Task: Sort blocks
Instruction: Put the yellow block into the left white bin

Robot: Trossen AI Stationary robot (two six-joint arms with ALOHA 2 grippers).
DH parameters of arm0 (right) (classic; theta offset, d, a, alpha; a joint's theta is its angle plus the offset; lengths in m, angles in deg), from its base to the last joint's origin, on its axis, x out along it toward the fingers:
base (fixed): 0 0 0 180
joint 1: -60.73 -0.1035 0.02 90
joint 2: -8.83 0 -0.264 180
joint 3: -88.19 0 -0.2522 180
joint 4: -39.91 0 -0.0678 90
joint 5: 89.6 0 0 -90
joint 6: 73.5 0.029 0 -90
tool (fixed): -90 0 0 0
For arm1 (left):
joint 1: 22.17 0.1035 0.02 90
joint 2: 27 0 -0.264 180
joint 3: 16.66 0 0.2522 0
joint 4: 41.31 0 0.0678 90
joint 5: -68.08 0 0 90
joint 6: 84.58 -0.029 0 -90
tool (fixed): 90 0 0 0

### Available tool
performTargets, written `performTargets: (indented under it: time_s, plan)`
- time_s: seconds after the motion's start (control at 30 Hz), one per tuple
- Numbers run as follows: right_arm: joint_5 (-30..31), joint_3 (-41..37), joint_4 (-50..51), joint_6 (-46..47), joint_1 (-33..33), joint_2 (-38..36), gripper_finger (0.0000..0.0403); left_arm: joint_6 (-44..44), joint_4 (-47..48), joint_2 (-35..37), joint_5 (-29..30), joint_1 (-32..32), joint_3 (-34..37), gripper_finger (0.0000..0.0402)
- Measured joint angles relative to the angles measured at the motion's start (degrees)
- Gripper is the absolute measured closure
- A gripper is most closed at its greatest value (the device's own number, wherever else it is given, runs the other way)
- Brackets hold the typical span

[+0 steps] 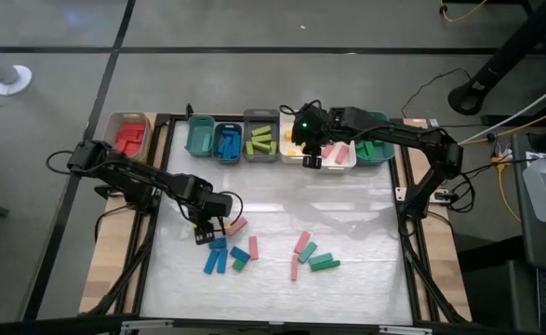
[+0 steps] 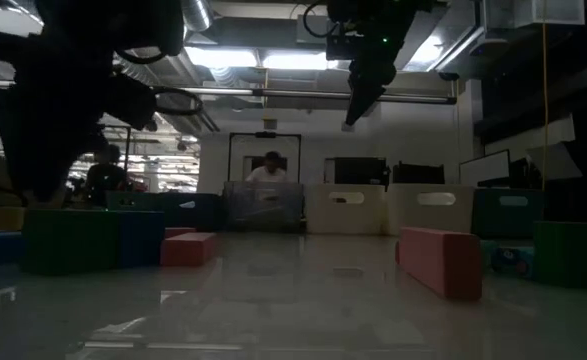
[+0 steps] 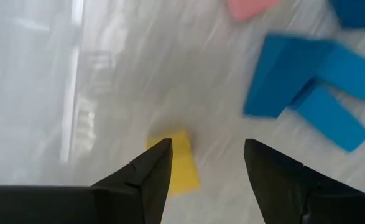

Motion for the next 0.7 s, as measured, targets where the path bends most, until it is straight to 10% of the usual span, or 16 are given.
performTargets:
  time_s: [0.7]
  plan:
    - [0.0, 0.0, 0.1, 1.7, 0.0, 0.0, 0.0251, 8.3, 4.3, 0.0, 1.3, -2.0, 3.3, 0.0212]
